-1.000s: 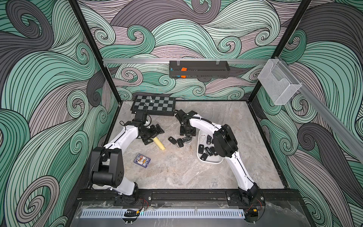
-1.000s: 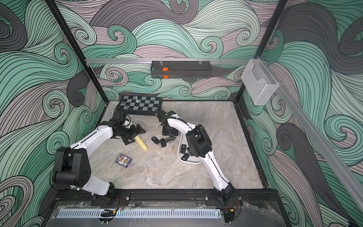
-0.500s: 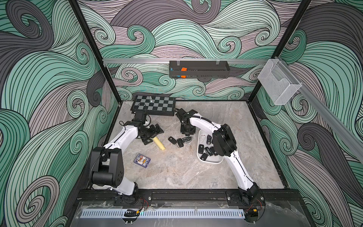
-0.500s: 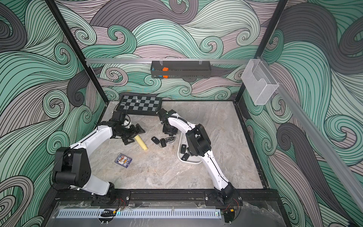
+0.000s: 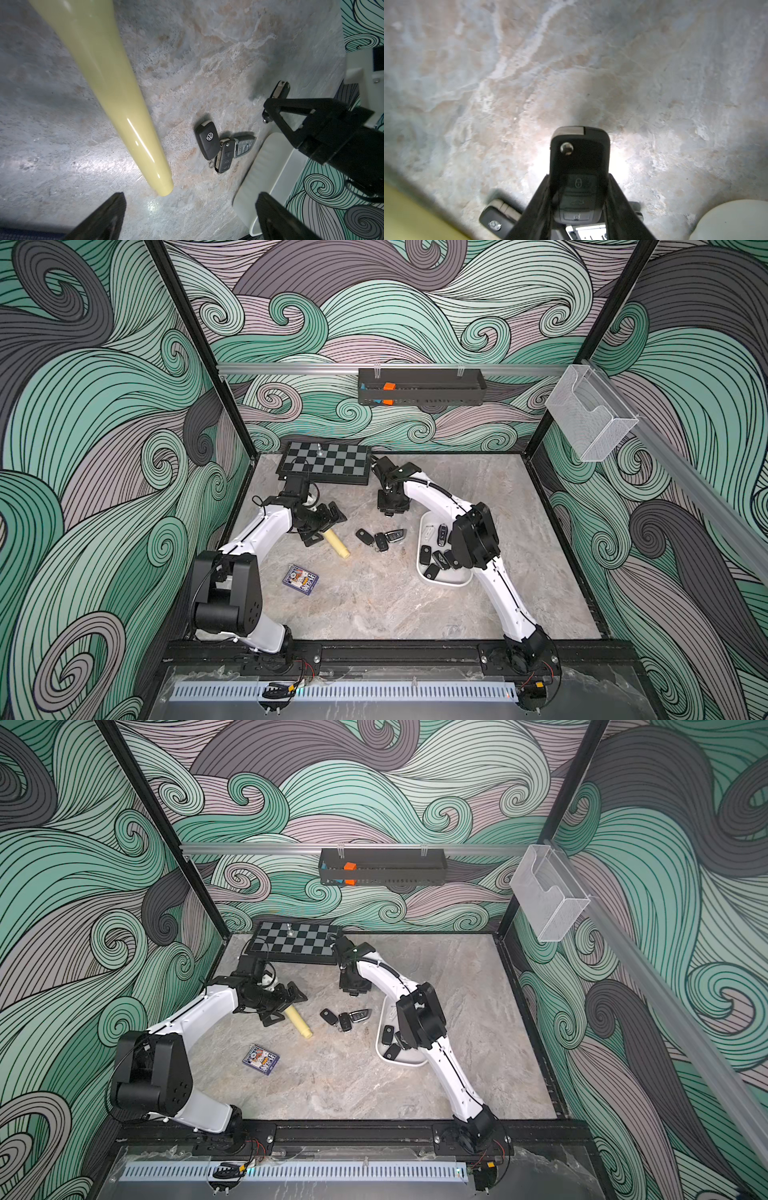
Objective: Place the car key into the storage box
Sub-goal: Pick up the car key from the center of the board, then place the car key in the storage box.
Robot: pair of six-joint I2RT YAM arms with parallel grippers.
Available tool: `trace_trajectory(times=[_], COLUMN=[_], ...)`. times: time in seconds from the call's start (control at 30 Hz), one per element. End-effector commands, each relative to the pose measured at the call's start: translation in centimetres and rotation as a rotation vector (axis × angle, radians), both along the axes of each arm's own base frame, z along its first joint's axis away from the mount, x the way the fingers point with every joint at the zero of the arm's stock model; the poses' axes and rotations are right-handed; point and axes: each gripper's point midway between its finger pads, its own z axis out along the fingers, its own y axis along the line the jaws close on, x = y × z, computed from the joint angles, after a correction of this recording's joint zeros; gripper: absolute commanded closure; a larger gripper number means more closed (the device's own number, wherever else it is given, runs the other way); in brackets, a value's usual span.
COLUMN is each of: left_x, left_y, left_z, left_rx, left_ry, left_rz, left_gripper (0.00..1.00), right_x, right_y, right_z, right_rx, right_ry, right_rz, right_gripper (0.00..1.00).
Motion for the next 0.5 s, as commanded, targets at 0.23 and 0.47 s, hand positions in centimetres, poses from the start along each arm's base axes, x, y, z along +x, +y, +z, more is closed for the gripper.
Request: trace_trajectory(times=[0.23,0.47], left_x=[-0.9,-1.2], left_y=[-1.3,-2.5], left_z=[0.1,-0.6], left_rx=[-0.107,-0.166], left_ry=[0.001,0.031], left_rz=[-0.018,-0.036], left_gripper=[0.02,0.02], right_x=[-2.2,-6.1], right_y=[-1.9,-6.3], right_z=[8.3,9.6], right_rx=[0.050,-0.008], right_ry=[-0.131,-0.160], right_rz=[0.101,0.096], right_gripper=[0.70,0.69])
